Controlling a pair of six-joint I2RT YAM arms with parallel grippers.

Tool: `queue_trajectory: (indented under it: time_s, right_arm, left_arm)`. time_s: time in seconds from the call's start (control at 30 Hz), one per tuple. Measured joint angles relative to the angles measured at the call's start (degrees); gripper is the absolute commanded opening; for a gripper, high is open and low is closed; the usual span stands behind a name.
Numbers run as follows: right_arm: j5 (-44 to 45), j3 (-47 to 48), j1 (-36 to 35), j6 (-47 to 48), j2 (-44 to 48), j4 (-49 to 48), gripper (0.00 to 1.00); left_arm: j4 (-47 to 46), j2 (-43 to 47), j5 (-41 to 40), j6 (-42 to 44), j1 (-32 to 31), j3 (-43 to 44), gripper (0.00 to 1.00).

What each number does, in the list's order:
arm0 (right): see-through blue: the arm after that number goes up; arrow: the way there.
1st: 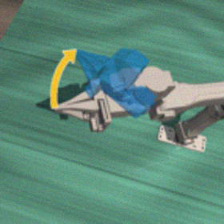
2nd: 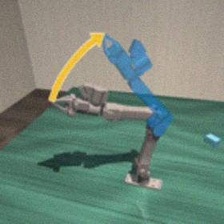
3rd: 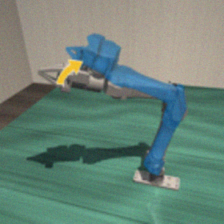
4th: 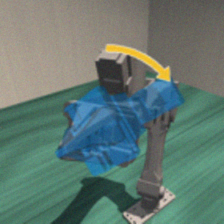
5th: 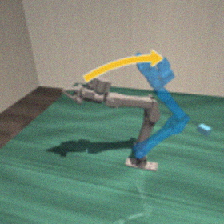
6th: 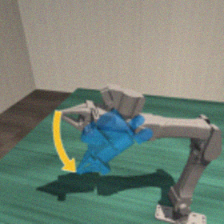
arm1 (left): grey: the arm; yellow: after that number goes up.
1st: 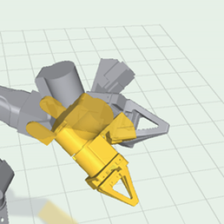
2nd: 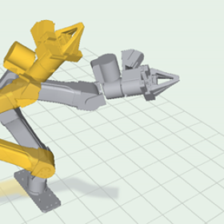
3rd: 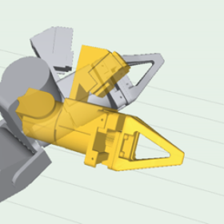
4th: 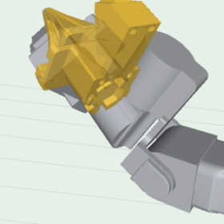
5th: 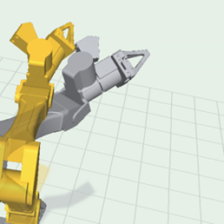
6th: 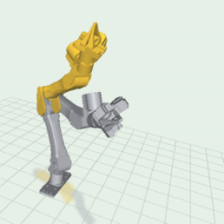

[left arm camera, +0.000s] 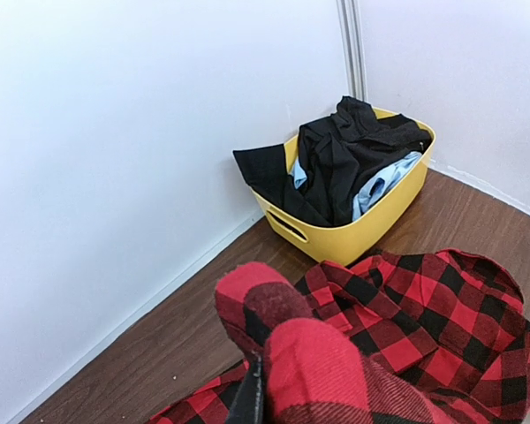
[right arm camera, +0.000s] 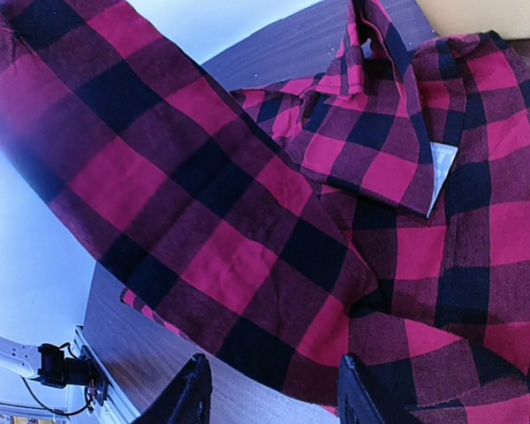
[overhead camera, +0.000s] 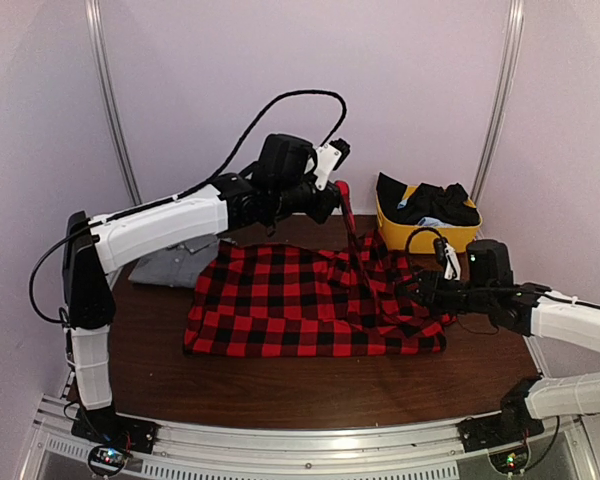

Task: Fold and stack the long sleeve shirts
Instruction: Adjust the 1/3-folded tank top at the center of the board.

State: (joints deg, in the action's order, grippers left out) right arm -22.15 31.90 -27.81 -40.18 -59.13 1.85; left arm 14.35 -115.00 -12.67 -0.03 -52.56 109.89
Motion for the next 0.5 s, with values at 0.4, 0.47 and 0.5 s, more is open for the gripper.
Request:
queue_trajectory:
  time_s: [0.4, 0.47, 0.5]
  right_arm:
    - [-0.9, -6.8, -5.7, -0.3, 4.0, 0.0, 0.48]
    - [-0.3, -7.1, -6.6, -0.3, 6.3, 0.0, 0.48]
    - [0.2, -7.2, -7.0, -0.3, 7.5, 0.0, 0.48]
  left_arm:
    - [3.7, -0.2, -0.2, 0.6, 0.1, 7.3, 0.00]
    - [3.8, -0.3, -0.2, 0.6, 0.1, 7.3, 0.00]
    - [3.8, -0.4, -0.2, 0.6, 0.1, 7.3, 0.00]
